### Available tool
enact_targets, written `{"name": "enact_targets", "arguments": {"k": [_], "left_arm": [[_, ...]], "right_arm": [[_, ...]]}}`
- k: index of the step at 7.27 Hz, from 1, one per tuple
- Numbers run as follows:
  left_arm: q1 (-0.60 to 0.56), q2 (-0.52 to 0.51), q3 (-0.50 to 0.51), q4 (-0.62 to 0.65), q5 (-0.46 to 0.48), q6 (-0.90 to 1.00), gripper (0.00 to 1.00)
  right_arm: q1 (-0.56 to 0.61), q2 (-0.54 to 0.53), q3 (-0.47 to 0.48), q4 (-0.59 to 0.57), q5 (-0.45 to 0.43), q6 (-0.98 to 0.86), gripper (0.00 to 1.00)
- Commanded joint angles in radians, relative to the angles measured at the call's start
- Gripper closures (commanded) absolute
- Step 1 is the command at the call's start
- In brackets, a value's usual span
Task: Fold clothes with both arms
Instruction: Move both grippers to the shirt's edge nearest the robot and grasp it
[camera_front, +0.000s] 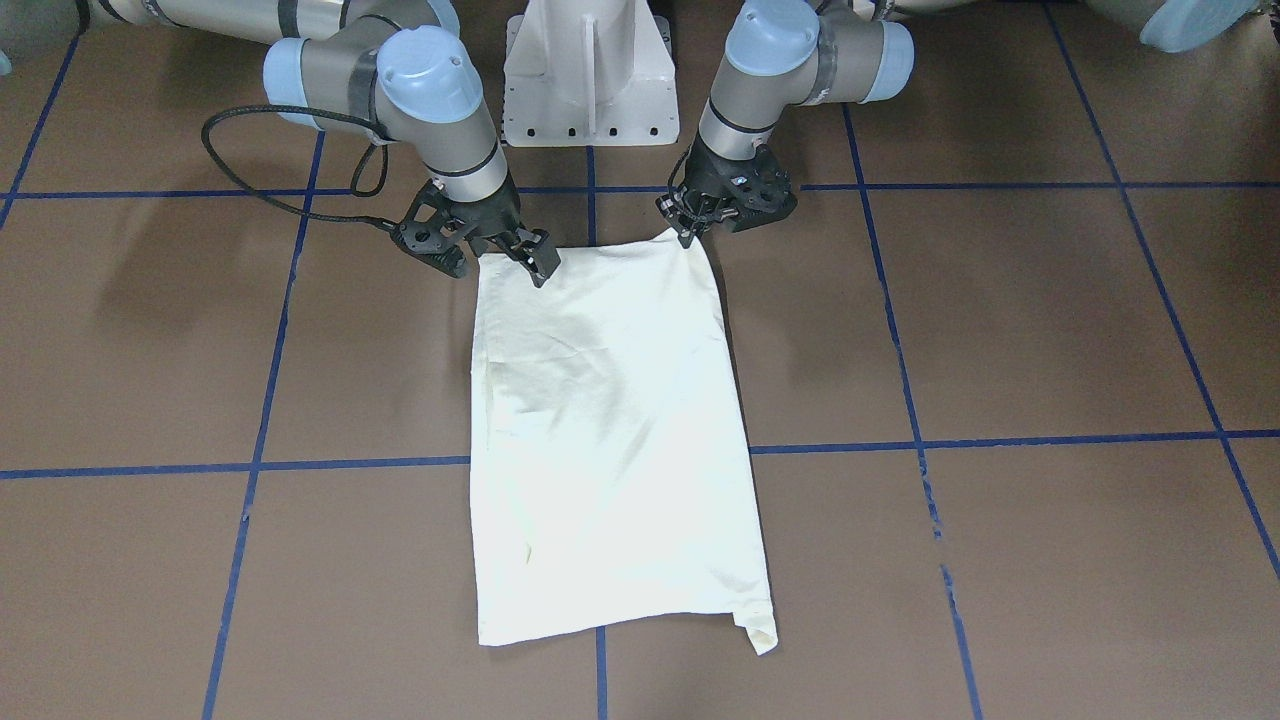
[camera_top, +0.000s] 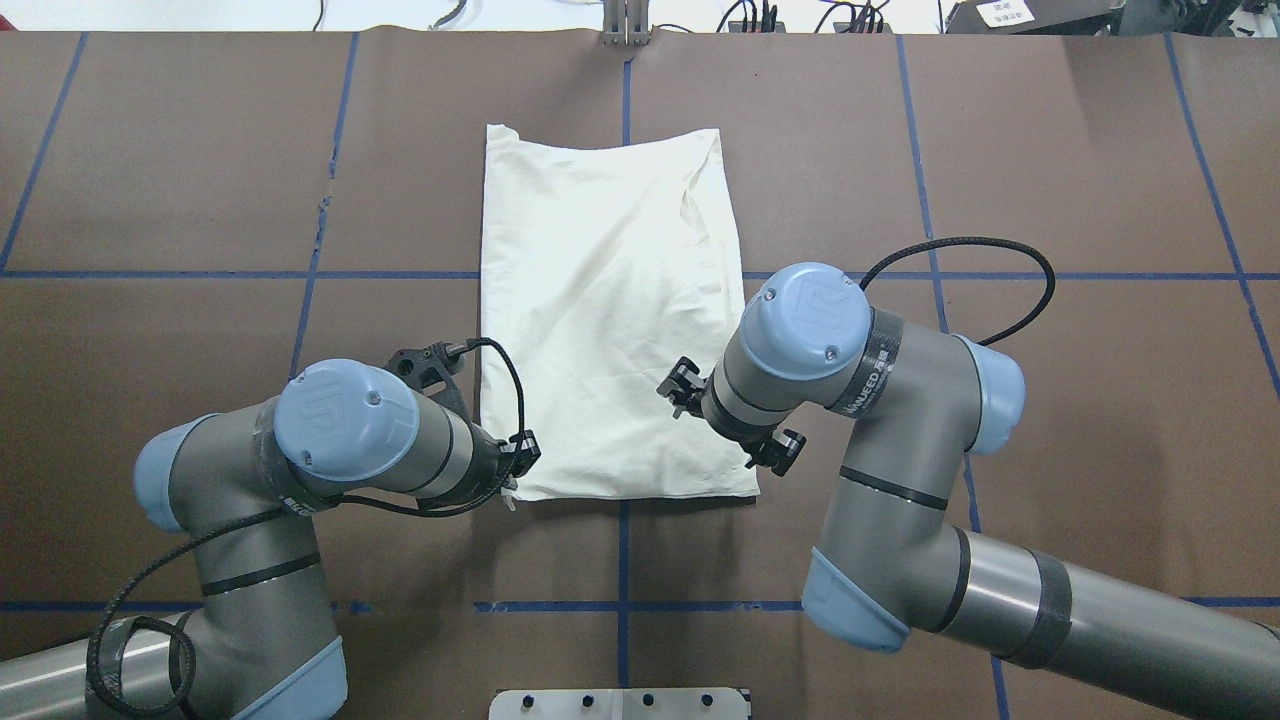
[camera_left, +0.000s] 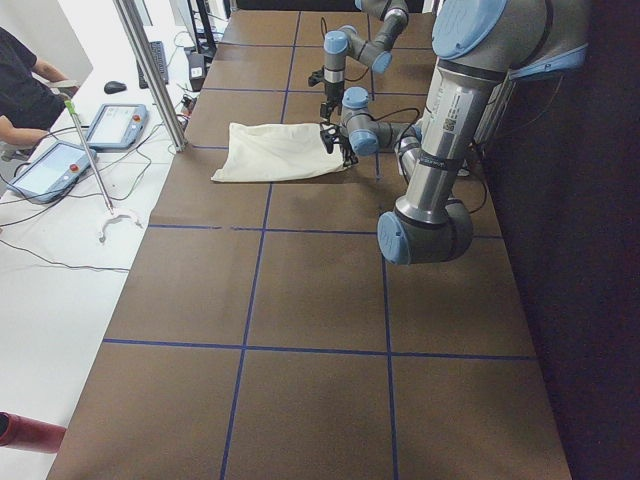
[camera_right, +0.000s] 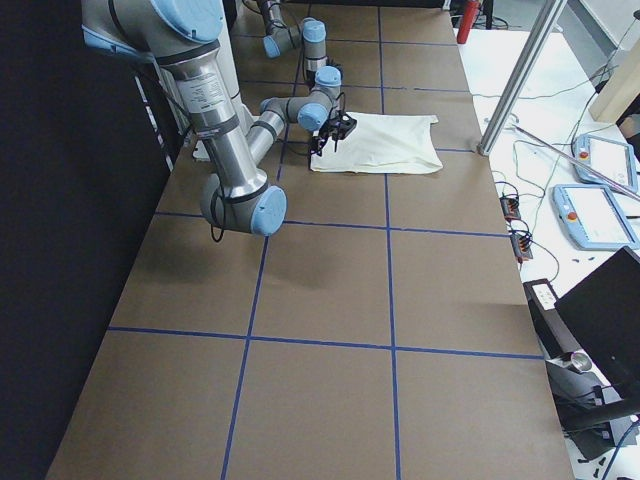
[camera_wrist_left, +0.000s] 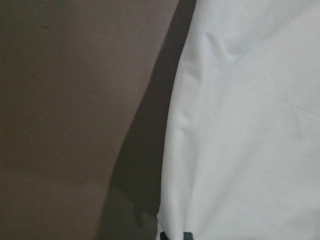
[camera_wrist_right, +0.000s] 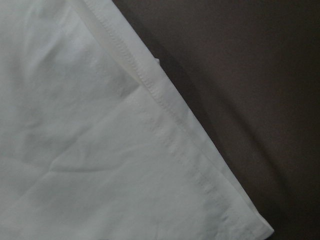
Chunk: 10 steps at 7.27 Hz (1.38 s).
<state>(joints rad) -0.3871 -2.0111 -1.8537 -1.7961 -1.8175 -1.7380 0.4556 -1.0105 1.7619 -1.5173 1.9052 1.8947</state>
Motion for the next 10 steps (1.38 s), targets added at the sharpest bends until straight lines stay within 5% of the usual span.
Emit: {"name": "enact_targets", "arguments": {"k": [1, 10], "left_arm": [[0.002, -0.001, 0.004, -0.002, 0.000, 0.000, 1.00], [0.002, -0.014, -0.002, 0.000, -0.002, 0.000, 1.00]], "right_arm": [[-0.064, 0.009, -0.018, -0.020, -0.092, 0.066, 0.00], [-0.086, -0.008, -0.067, -0.004, -0.110, 0.092, 0.00]]}}
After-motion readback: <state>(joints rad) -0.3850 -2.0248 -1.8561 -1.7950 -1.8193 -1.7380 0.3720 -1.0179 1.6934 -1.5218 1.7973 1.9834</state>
